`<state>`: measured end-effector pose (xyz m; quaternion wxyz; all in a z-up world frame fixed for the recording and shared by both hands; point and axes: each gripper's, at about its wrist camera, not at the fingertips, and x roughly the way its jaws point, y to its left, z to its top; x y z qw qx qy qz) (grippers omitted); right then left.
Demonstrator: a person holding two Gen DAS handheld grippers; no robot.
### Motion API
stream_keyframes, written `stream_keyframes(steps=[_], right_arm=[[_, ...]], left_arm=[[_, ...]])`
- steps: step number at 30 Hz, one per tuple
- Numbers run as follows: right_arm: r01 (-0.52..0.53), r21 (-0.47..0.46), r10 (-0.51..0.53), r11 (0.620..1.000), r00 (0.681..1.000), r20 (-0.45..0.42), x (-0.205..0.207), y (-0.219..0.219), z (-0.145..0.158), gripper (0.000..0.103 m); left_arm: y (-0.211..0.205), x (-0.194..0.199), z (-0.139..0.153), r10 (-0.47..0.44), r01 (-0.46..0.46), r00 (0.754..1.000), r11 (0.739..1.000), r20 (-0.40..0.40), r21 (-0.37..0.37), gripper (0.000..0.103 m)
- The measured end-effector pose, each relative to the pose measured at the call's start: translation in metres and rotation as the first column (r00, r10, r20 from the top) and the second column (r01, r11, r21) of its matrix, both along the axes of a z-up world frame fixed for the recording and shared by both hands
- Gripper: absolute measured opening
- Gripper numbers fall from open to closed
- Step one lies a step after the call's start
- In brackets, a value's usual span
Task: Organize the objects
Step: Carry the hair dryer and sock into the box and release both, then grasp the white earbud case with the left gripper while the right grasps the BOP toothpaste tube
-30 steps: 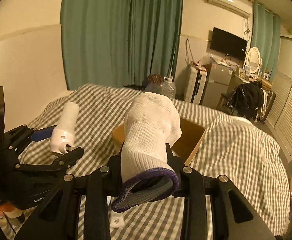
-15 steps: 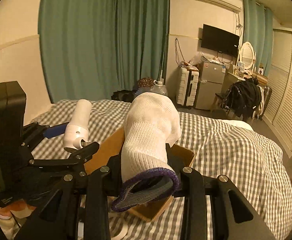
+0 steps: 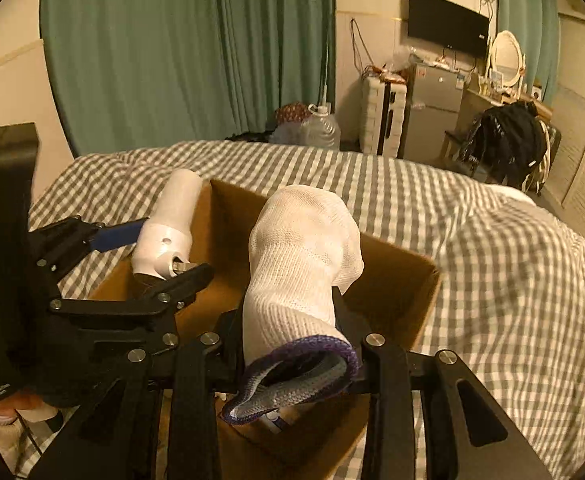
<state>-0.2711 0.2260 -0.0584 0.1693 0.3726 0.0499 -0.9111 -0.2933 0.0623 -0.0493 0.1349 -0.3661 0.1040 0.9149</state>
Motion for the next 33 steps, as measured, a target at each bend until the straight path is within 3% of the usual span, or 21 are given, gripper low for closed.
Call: stream_keyframes(steps=[4, 7, 8, 9, 10, 16, 25, 29, 33], right_arm=[[0.004, -0.012, -0.004, 1.0, 1.0, -0.006, 0.005, 0.005, -0.001, 0.035], [0.027, -0.031, -0.028, 0.999, 0.999, -0.028, 0.013, 0.01, 0.01, 0.039], [0.033, -0.04, -0.035, 0.999, 0.999, -0.033, 0.014, 0.012, 0.014, 0.048], [0.041, -0.051, -0.043, 0.998, 0.998, -0.044, 0.019, 0.015, 0.021, 0.058], [0.043, -0.058, -0.046, 0.997, 0.998, -0.053, 0.023, 0.015, 0.027, 0.061], [0.048, -0.065, -0.057, 0.997, 0.988, -0.144, 0.062, 0.017, 0.086, 0.068], [0.059, -0.04, -0.068, 0.997, 0.954, -0.293, 0.14, 0.013, 0.175, 0.081], [0.056, -0.038, -0.065, 0.998, 0.938, -0.339, 0.182, 0.004, 0.2, 0.085], [0.041, -0.03, -0.049, 0.999, 0.93, -0.364, 0.217, -0.006, 0.211, 0.087]], left_arm=[[0.006, 0.01, 0.003, -0.016, 0.016, 1.0, 1.0, -0.012, -0.016, 0.072], [0.007, 0.021, 0.016, -0.008, 0.006, 0.998, 1.0, -0.055, -0.03, 0.089], [0.006, 0.025, 0.021, -0.004, 0.002, 0.998, 1.0, -0.066, -0.028, 0.09], [0.005, 0.029, 0.027, 0.0, -0.002, 0.997, 1.0, -0.073, -0.027, 0.09], [0.003, 0.034, 0.035, 0.008, -0.01, 0.997, 1.0, -0.078, -0.025, 0.09], [-0.012, 0.068, 0.088, 0.044, -0.043, 0.989, 0.999, -0.141, 0.012, 0.099], [-0.043, 0.141, 0.175, 0.088, -0.071, 0.961, 0.995, -0.261, 0.071, 0.103], [-0.062, 0.171, 0.192, 0.113, -0.094, 0.958, 0.992, -0.264, 0.083, 0.103], [-0.08, 0.198, 0.188, 0.165, -0.151, 0.952, 0.986, -0.257, 0.075, 0.103]])
